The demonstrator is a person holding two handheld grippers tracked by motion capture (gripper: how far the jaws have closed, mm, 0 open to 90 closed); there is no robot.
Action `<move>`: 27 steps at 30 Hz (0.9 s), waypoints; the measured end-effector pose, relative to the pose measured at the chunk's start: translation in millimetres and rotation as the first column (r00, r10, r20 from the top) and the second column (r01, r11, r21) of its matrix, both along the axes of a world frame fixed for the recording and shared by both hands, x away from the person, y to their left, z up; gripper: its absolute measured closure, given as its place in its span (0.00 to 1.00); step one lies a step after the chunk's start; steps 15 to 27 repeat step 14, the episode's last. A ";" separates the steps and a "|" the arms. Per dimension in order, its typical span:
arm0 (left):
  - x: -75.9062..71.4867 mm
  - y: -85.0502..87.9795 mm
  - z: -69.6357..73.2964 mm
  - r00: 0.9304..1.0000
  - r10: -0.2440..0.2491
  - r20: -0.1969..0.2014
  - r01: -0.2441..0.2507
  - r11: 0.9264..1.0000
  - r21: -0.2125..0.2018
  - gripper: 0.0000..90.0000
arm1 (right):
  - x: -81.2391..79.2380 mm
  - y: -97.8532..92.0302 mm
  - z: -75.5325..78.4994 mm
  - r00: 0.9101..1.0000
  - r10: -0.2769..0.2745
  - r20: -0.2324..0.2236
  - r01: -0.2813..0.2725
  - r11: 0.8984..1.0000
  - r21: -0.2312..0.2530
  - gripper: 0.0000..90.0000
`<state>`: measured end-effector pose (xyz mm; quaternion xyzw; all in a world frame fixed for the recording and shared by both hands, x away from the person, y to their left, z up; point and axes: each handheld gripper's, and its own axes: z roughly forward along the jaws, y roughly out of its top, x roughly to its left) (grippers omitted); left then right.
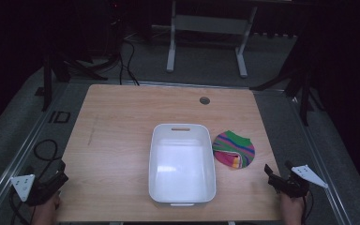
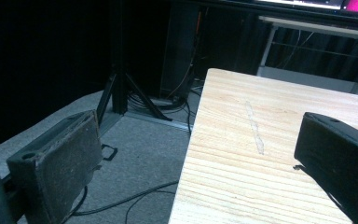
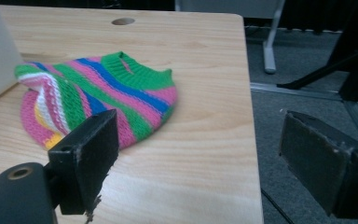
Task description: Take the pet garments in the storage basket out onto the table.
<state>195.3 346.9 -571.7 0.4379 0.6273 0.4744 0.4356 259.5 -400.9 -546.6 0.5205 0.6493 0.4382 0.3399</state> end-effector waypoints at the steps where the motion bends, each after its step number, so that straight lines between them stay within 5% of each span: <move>1: 0.1 0.0 0.0 1.000 -0.001 -0.001 0.001 1.000 0.000 0.01 | -1.3 -0.3 -1.8 1.000 -0.010 0.006 0.010 1.000 0.000 0.13; 7: -0.7 0.4 0.1 1.000 0.003 0.002 -0.003 1.000 -0.003 0.01 | -1.3 -4.5 -7.6 0.997 -0.072 0.001 0.072 0.997 0.008 0.14; 27: -0.3 0.4 0.1 1.000 0.000 0.001 0.000 1.000 -0.002 0.01 | -0.7 -6.3 -9.0 0.997 -0.073 0.002 0.073 0.997 0.011 0.14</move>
